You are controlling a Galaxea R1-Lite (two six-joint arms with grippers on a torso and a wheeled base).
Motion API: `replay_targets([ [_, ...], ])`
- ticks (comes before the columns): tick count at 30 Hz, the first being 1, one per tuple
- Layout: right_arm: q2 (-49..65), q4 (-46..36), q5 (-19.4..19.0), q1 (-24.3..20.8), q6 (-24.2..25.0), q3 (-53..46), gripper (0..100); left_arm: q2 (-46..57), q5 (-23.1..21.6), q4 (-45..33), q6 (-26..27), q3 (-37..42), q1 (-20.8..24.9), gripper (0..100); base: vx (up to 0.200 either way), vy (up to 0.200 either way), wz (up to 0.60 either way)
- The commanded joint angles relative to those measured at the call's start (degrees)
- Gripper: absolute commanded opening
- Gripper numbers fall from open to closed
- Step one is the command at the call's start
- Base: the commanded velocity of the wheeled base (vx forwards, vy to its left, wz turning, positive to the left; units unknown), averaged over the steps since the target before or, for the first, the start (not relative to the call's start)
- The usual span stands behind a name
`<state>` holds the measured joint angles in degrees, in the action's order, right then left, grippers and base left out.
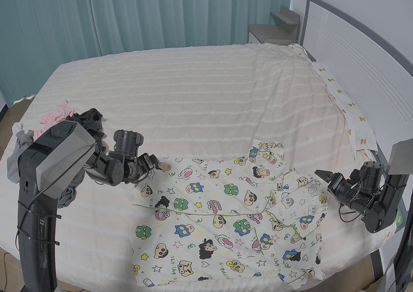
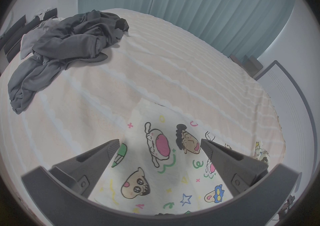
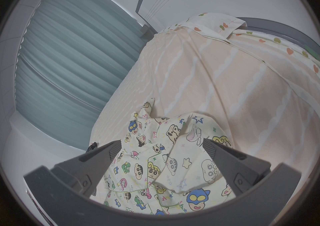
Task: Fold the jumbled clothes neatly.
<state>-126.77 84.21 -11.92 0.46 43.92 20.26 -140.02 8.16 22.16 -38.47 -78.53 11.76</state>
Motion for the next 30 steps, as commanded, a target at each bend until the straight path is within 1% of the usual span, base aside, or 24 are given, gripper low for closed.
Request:
replay_targets([
  [1,-0.41,1.13,-0.38,-0.02,0.37,-0.57,100,-1.31,0.02,-0.01,-0.81,-1.62,-0.34,100,0.000,0.000,0.00],
  [9,-0.41,2.18,-0.38,-0.29,0.37,-1.45,100,-4.03,0.37,-0.54,-1.25,-5.84,-0.34,100,0.000,0.000,0.00],
  [13,-0.50,2.18,-0.38,-0.29,0.37,-1.36,100,-4.82,0.37,-1.77,-1.25,-6.55,-0.34,100,0.000,0.000,0.00],
  [14,-0.50,2.18,-0.38,-0.29,0.37,-1.36,100,-5.26,0.37,-1.77,-1.25,-6.63,-0.34,0,0.000,0.000,0.00],
  [25,-0.58,2.18,-0.38,-0.38,0.37,-1.36,100,-6.84,1.07,-2.74,-1.17,-7.95,-0.60,0,0.000,0.000,0.00],
  [30,-1.02,2.45,-0.38,-0.29,0.37,-1.36,100,-5.53,3.27,-2.56,-1.08,-8.30,-0.95,0,0.000,0.000,0.00],
])
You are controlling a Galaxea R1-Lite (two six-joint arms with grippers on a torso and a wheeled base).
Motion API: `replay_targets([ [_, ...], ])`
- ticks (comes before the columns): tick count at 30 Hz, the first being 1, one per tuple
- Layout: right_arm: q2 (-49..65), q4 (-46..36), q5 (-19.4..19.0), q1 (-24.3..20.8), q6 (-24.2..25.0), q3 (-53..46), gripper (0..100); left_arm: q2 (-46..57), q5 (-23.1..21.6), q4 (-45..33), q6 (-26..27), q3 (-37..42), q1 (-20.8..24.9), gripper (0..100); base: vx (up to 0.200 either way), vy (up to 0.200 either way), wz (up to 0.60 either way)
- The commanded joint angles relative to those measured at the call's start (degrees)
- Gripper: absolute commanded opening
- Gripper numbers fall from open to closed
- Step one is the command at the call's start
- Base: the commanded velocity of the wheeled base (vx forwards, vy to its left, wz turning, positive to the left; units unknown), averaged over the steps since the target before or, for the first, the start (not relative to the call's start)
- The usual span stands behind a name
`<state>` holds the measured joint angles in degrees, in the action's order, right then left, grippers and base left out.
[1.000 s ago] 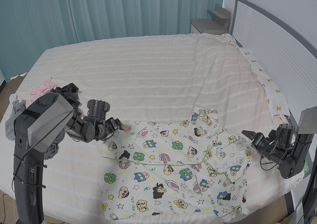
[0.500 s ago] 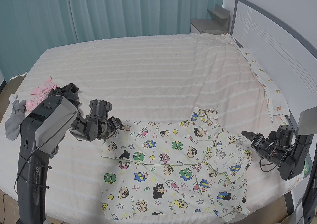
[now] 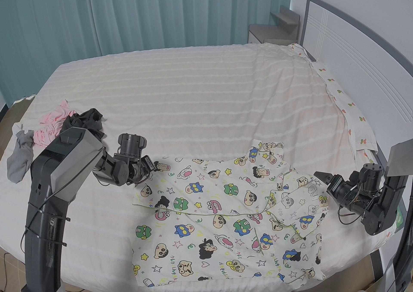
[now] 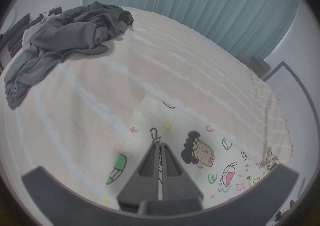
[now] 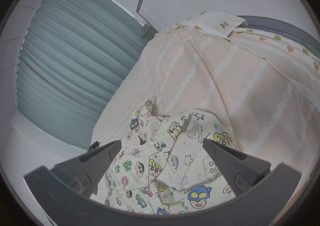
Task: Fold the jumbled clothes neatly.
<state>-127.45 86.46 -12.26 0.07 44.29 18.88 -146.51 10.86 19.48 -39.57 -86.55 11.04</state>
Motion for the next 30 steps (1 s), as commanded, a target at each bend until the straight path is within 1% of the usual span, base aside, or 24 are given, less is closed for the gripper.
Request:
replay_targets([
  [1,-0.34,0.38,-0.04,0.10,0.01,0.01,100,1.22,0.56,0.12,0.02,-0.63,-0.41,0,0.000,0.000,0.00],
  [9,-0.60,1.17,0.05,0.01,0.01,-0.07,100,2.01,2.67,0.03,0.02,-2.04,-1.73,0,0.000,0.000,0.00],
  [14,-0.43,1.26,0.05,0.01,-0.08,0.10,100,2.98,2.85,-0.06,-0.07,-1.34,-2.61,0,0.000,0.000,0.00],
  [18,-0.52,1.08,-0.04,-0.25,-0.17,1.24,100,7.29,2.67,-1.90,-0.16,3.06,-3.31,0,0.000,0.000,0.00],
  [21,-0.43,-0.94,0.13,-2.01,-0.26,4.85,100,13.09,2.06,-3.13,-1.03,8.77,-3.22,0,0.000,0.000,0.00],
  [23,-0.08,-5.60,0.13,-2.97,-0.61,8.89,100,16.69,1.18,-2.52,-1.21,13.52,-3.05,0,0.000,0.000,0.00],
  [24,0.01,-6.56,0.13,-3.06,-0.61,9.77,100,17.31,0.92,-2.43,-1.21,14.13,-3.05,0,0.000,0.000,0.00],
  [25,0.27,-13.51,0.13,-3.50,-1.05,15.22,100,20.47,-0.40,-2.17,-1.30,18.09,-2.78,0,0.000,0.000,0.00],
  [27,0.10,-23.53,0.22,-3.85,-2.28,23.48,100,24.25,-2.25,-1.02,-1.65,23.54,-2.34,0,0.000,0.000,0.00],
  [30,-0.69,-35.83,0.75,-4.64,-5.09,34.64,100,28.21,-4.36,3.20,-3.76,32.06,-1.20,0,0.000,0.000,0.00],
])
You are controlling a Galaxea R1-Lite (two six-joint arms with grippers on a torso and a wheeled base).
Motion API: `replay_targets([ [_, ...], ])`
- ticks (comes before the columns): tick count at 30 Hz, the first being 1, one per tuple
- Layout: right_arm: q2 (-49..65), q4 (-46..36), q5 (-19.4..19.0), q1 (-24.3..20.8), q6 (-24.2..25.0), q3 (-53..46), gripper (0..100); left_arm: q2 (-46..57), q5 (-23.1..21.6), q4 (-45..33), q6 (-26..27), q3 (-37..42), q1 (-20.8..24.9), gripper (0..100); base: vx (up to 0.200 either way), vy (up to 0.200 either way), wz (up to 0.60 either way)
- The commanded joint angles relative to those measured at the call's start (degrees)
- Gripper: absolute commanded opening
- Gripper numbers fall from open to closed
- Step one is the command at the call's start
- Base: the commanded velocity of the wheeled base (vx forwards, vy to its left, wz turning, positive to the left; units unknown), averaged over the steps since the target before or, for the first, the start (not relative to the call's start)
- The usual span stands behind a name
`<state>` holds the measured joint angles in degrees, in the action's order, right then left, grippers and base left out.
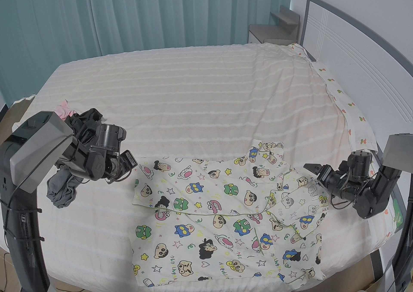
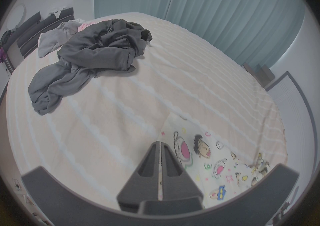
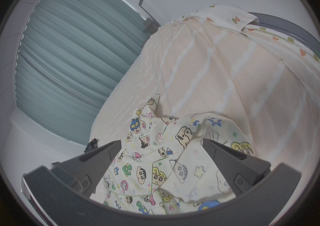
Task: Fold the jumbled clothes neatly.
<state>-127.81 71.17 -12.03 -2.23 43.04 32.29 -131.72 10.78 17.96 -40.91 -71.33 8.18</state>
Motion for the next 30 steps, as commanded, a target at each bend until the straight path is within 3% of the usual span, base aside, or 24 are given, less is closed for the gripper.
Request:
replay_targets([
  [1,-0.43,-21.51,0.52,-2.43,-4.11,22.20,100,13.68,-4.45,5.33,-2.68,17.71,1.75,0,0.000,0.000,0.00],
  [4,-3.41,-31.79,1.49,-4.01,-7.98,34.15,100,15.53,-6.03,17.02,-3.65,29.23,2.63,0,0.000,0.000,0.00],
  [8,-7.55,-38.03,4.12,-5.24,-9.21,43.03,100,15.35,-6.12,26.16,-3.91,36.70,3.86,0,0.000,0.000,0.00],
  [13,-13.43,-44.80,4.74,-5.50,-11.23,52.79,100,15.44,-6.12,36.10,-6.20,44.52,5.71,0,0.000,0.000,0.00],
  [17,-16.77,-50.78,5.09,-5.68,-12.11,59.20,100,16.14,-6.21,38.03,-10.68,45.84,6.15,0,0.000,0.000,0.00],
  [26,-25.04,-57.90,9.66,-6.91,-13.07,72.47,100,17.20,-6.47,38.21,-11.03,48.48,6.85,0,0.000,0.000,0.00],
  [30,-26.09,-58.78,9.83,-7.96,-13.16,74.05,100,17.02,-6.47,38.91,-11.03,49.09,6.85,0,0.000,0.000,0.00],
])
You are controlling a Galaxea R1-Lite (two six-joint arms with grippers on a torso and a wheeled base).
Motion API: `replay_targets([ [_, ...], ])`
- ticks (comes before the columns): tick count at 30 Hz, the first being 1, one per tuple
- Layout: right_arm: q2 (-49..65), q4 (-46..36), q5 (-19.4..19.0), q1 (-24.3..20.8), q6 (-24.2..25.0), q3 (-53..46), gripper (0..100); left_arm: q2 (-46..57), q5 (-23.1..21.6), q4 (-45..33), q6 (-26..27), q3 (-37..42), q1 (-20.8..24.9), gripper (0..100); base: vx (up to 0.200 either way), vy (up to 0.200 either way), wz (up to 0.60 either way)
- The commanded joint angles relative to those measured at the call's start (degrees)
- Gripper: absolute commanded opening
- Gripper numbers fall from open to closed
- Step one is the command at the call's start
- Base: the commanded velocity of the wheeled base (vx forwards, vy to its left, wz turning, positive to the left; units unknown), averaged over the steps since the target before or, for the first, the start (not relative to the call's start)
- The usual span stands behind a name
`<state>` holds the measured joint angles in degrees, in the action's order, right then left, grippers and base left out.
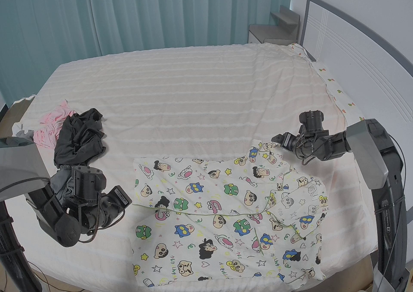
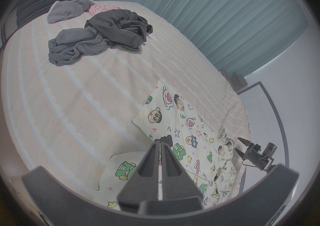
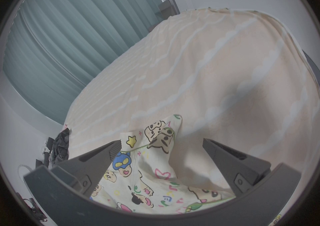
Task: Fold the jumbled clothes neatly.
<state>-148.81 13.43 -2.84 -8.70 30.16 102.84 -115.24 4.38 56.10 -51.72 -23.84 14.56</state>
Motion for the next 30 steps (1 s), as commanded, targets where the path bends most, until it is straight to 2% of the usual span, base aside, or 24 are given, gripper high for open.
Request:
replay_targets([
  [1,-5.96,-1.39,0.64,-2.11,-0.28,4.21,100,0.36,-0.07,1.29,-0.22,1.96,0.56,0,0.000,0.000,0.00],
  [9,-10.89,-2.45,3.63,-2.81,-0.28,10.80,100,0.10,-0.07,2.08,-0.31,2.75,0.83,0,0.000,0.000,0.00],
  [10,-11.33,-3.33,3.90,-2.81,-0.19,11.75,0,-0.07,0.02,2.08,-0.31,2.93,0.83,0,0.000,0.000,0.00],
  [21,-11.94,-2.71,5.39,-2.37,2.18,11.75,0,-0.69,0.11,2.17,-0.39,3.01,1.35,0,0.000,0.000,0.00],
  [24,-11.33,0.36,6.62,-2.37,3.50,11.75,0,-0.78,0.11,2.17,-0.57,3.01,1.35,0,0.000,0.000,0.00],
  [30,-9.22,5.20,6.71,-2.19,3.33,11.75,0,-0.78,0.11,2.17,-0.92,3.37,1.53,0,0.000,0.000,0.00],
])
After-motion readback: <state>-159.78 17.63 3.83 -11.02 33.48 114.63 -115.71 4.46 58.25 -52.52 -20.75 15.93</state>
